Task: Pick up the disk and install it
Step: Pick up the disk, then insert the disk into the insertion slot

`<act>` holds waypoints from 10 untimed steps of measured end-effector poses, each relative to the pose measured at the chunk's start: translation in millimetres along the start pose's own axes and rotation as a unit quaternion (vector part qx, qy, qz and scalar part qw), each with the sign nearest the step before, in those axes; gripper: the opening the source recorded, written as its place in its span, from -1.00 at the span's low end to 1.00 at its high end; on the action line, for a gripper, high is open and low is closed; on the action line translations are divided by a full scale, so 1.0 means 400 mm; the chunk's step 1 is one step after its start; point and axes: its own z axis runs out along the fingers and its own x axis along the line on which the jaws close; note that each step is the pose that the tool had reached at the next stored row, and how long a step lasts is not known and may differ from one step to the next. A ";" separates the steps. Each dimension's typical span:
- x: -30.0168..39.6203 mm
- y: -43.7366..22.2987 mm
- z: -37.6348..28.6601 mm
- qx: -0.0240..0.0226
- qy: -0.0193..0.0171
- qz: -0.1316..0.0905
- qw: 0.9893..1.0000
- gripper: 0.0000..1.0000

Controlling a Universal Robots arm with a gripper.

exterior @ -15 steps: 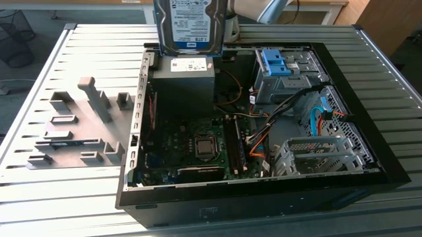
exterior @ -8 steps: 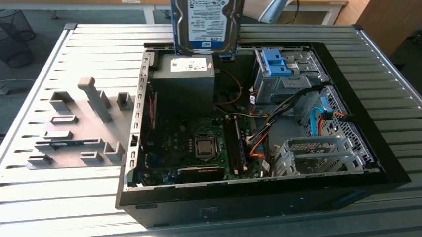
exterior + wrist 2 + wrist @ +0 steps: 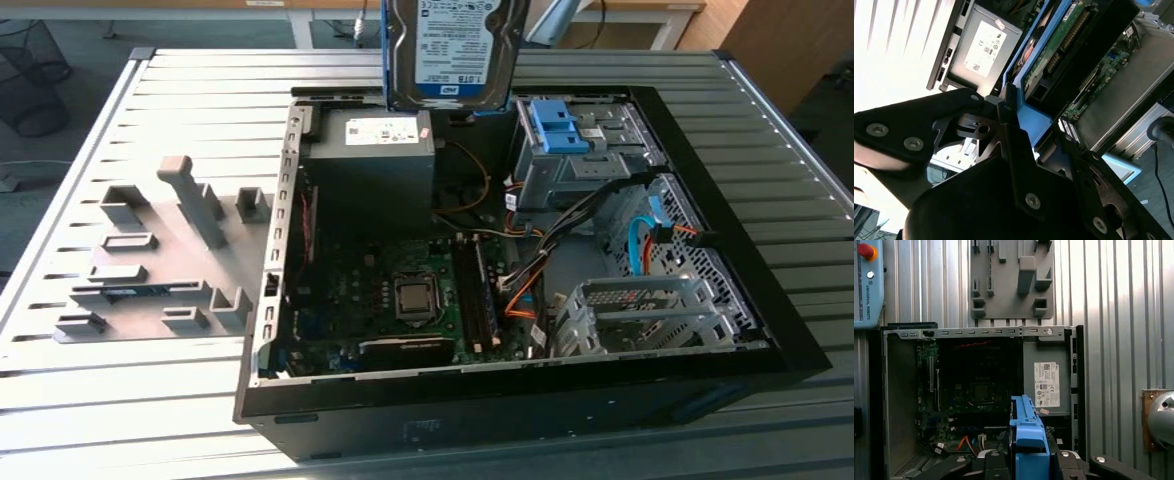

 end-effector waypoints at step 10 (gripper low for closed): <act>0.000 -0.001 0.000 0.000 0.000 0.000 1.000 -0.26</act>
